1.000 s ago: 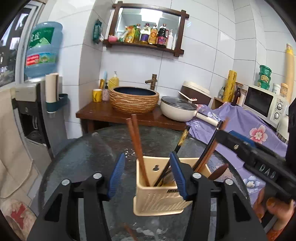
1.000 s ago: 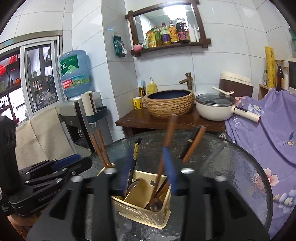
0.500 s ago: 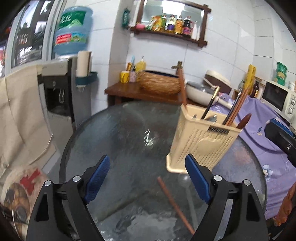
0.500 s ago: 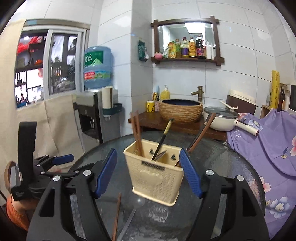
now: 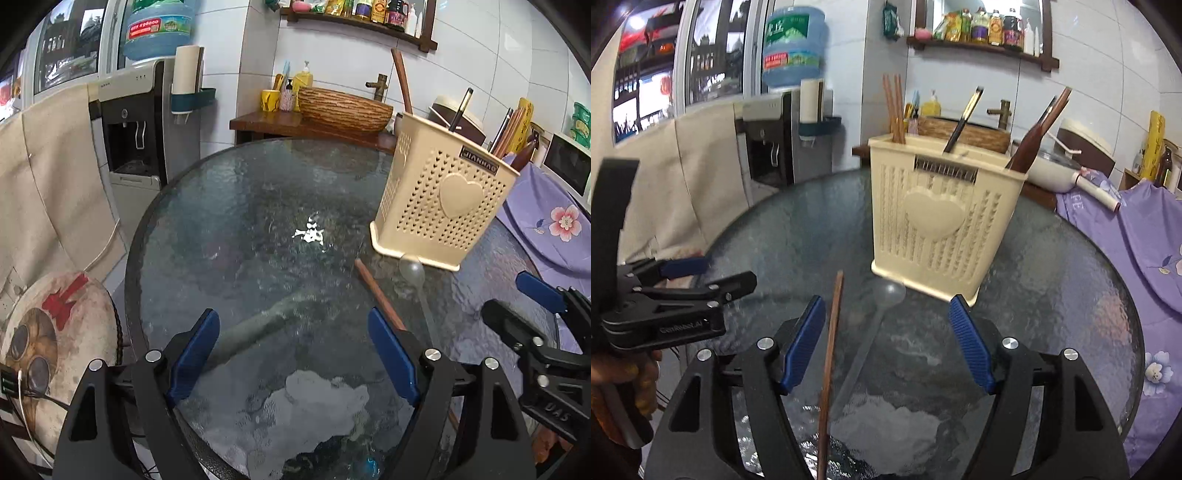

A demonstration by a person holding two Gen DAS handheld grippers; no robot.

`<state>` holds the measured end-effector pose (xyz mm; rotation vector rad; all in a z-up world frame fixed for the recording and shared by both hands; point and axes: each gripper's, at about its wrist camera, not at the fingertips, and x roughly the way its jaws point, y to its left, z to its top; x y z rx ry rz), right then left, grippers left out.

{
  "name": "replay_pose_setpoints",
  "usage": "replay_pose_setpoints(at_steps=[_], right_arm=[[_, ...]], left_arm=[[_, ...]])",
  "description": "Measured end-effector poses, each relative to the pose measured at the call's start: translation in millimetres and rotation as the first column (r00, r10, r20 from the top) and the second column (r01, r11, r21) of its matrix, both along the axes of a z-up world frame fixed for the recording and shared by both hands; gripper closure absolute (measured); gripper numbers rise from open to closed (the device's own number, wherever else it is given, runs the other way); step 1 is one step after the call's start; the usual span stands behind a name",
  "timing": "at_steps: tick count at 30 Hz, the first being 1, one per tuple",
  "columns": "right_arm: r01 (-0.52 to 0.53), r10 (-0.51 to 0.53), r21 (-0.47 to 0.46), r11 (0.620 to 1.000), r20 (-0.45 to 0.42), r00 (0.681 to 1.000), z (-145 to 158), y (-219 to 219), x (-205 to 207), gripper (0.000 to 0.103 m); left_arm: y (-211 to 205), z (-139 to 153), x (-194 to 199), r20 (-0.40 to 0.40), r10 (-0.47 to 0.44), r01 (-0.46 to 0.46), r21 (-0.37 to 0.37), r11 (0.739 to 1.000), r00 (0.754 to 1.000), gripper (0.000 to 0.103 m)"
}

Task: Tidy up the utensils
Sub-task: 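Grasp the clear spoon handle with the right tool while the left grasps the last wooden chopstick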

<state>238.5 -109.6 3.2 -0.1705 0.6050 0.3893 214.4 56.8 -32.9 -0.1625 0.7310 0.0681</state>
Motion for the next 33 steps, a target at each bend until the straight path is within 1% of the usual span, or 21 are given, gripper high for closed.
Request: replay_pose_setpoints(at_steps=[4, 7, 9, 17, 19, 23, 27, 31, 33], right_arm=[[0.015, -0.017, -0.022, 1.000, -0.067, 0.998, -20.1, 2.6, 8.2, 0.033], [0.025, -0.024, 0.002, 1.000, -0.135, 0.990, -32.3, 0.9, 20.7, 0.033], [0.034, -0.032, 0.009, 0.999, -0.163, 0.986, -36.9, 1.1, 31.4, 0.033], [0.056, -0.065, -0.048, 0.997, -0.227, 0.972, -52.9, 22.3, 73.9, 0.036], [0.062, -0.073, -0.053, 0.997, -0.250, 0.965, -57.7, 26.0, 82.0, 0.040], [0.073, -0.083, -0.044, 0.996, -0.293, 0.953, -65.8, 32.9, 98.1, 0.042], [0.073, -0.088, -0.060, 0.995, -0.287, 0.954, -66.2, 39.7, 105.9, 0.044], [0.069, -0.084, -0.060, 0.996, -0.282, 0.956, -64.7, 45.5, 114.9, 0.054], [0.072, -0.086, -0.060, 0.996, -0.279, 0.956, -64.5, 48.2, 119.8, 0.058]], left_arm=[[-2.4, -5.9, -3.9, -0.015, -0.009, 0.009, 0.003, 1.000, 1.000, 0.026], [-3.6, -9.3, -5.4, -0.022, -0.012, 0.012, 0.002, 1.000, 1.000, 0.027], [-3.7, -11.3, -6.7, -0.025, -0.012, 0.012, -0.003, 1.000, 1.000, 0.028], [5.3, -11.8, -8.3, -0.029, 0.007, -0.007, -0.006, 1.000, 1.000, 0.028], [8.4, -11.6, -8.4, -0.029, 0.012, -0.012, -0.004, 1.000, 1.000, 0.028], [10.8, -12.7, -6.5, -0.035, 0.018, -0.018, -0.007, 1.000, 0.999, 0.028], [10.3, -14.5, -4.8, -0.041, 0.012, -0.013, -0.009, 1.000, 0.999, 0.028], [4.5, -16.6, -1.9, -0.050, -0.004, 0.004, -0.003, 1.000, 0.999, 0.028], [1.3, -18.3, -1.1, -0.055, -0.011, 0.011, 0.002, 1.000, 0.998, 0.028]])
